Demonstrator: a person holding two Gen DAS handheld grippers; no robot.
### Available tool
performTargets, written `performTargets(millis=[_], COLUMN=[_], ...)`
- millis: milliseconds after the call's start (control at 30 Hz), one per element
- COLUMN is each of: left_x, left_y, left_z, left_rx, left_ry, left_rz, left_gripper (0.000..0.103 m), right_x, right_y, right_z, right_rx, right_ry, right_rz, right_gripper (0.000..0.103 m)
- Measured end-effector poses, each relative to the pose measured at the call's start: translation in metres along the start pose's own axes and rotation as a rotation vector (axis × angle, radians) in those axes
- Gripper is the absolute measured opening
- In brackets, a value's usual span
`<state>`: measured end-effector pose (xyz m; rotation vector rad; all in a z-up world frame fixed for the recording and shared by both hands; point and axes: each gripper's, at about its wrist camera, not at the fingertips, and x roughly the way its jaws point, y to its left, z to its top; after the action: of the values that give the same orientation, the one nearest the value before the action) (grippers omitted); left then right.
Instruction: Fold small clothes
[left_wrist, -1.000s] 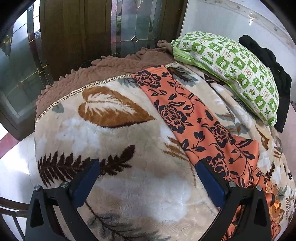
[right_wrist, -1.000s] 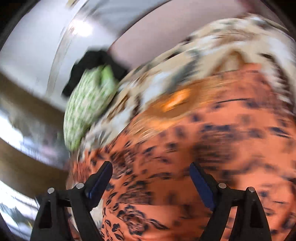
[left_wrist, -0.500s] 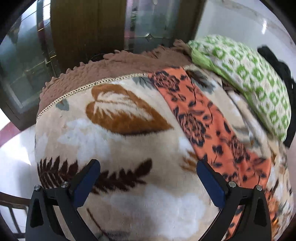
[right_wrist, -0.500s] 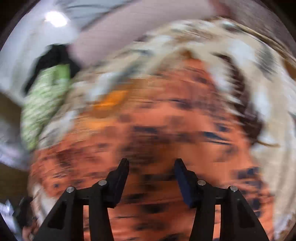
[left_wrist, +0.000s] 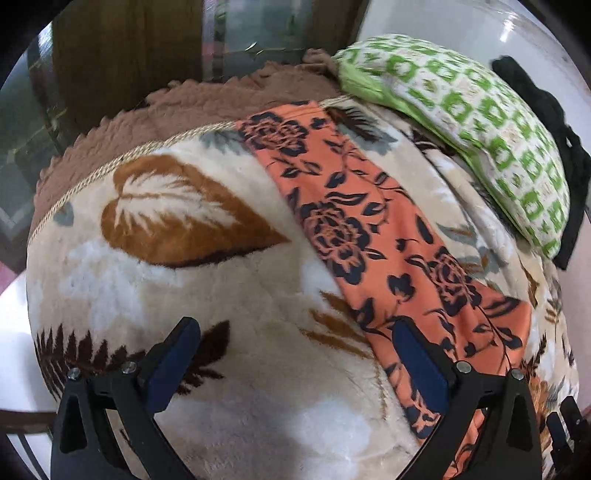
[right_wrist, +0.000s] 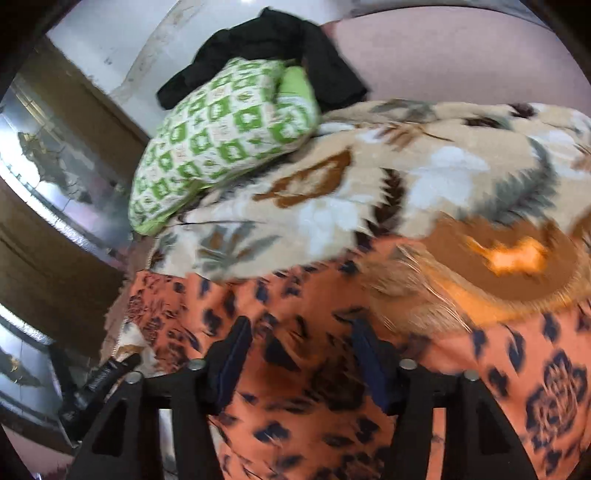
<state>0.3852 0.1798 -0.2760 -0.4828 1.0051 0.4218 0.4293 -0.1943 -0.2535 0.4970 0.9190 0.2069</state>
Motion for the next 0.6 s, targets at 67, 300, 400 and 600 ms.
performTargets(millis=[67, 300, 400, 600], left_x=[0.000, -0.003, -0.004, -0.011], left_y=[0.007, 0.014, 0.021, 0.035], left_z=[0.002, 0.003, 0.005, 0.007], left_rx=[-0.031, -0.055, -0.076, -0.141], left_ry=[0.002, 0.004, 0.007, -0.021], left_rz=[0.001, -0.004, -0.002, -0.001], left_gripper=[0.103, 0.103, 0.103, 0.103], right_x=[0.017, 0.099, 0.105, 0.041], right_y=[0.022, 0.037, 0.049, 0.093], right_z=[0.009, 0.012, 0.003, 0.001], right_rx=[-0.093, -0.206, -0.283, -0.411], right_ry=[0.057, 0.337, 0.342, -0.024], right_rz=[-0.022, -0.172, -0.213, -0.057], right_gripper=[0.072, 0.067, 0.016, 0.011])
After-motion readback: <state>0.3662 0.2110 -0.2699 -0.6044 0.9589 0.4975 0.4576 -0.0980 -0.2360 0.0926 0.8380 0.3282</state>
